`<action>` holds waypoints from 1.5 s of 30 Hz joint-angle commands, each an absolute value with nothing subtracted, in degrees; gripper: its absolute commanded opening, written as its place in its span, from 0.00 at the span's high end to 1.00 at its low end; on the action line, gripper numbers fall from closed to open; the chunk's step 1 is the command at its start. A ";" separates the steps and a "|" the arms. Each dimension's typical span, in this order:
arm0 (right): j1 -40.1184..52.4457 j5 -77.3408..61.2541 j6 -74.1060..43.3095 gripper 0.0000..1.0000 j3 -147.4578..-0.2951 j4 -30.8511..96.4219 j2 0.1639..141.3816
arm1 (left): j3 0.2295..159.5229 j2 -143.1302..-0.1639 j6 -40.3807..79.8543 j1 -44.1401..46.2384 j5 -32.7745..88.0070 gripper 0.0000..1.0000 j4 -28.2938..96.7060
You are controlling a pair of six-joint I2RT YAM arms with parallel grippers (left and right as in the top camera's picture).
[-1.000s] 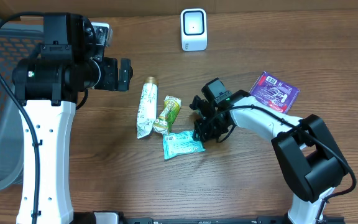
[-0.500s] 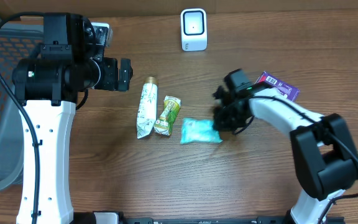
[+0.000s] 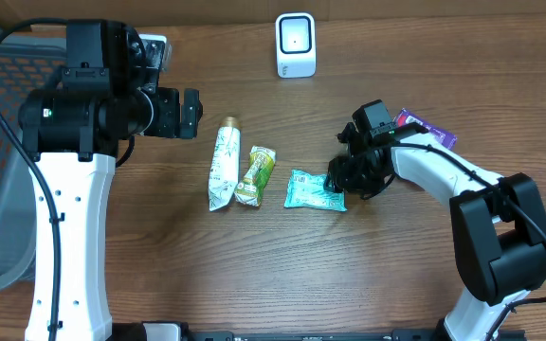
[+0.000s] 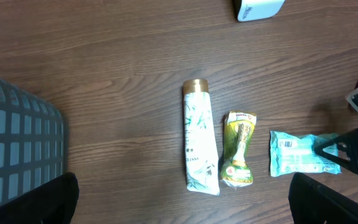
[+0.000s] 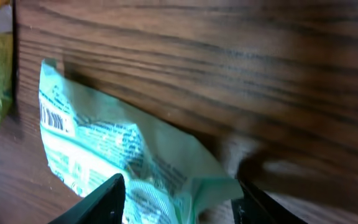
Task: Scan the item barcode
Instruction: 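Move the right gripper to the mint-green wipes pack and grasp it, then lift the green wipes pack toward the white scanner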
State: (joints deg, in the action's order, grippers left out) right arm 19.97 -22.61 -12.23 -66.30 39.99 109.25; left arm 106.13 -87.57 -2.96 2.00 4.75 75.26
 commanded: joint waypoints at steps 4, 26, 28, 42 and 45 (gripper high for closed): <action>19.99 -25.21 -13.98 0.46 -59.92 33.01 107.63 | 106.61 -87.74 -2.59 1.91 5.41 0.00 75.18; 16.16 -39.59 -9.30 0.96 -65.65 34.59 96.29 | 106.61 -87.74 -2.59 1.91 5.39 0.01 75.18; 15.29 -39.59 -8.69 0.96 -66.57 34.81 90.17 | 106.61 -87.74 -2.59 1.89 5.39 0.00 75.18; 13.41 -34.22 -9.61 0.96 -68.45 36.67 65.01 | 106.61 -87.74 -2.59 1.89 5.41 0.00 75.18; 13.41 -33.45 -10.68 0.97 -70.19 38.74 63.86 | 106.61 -87.74 -2.59 1.89 5.39 0.00 75.18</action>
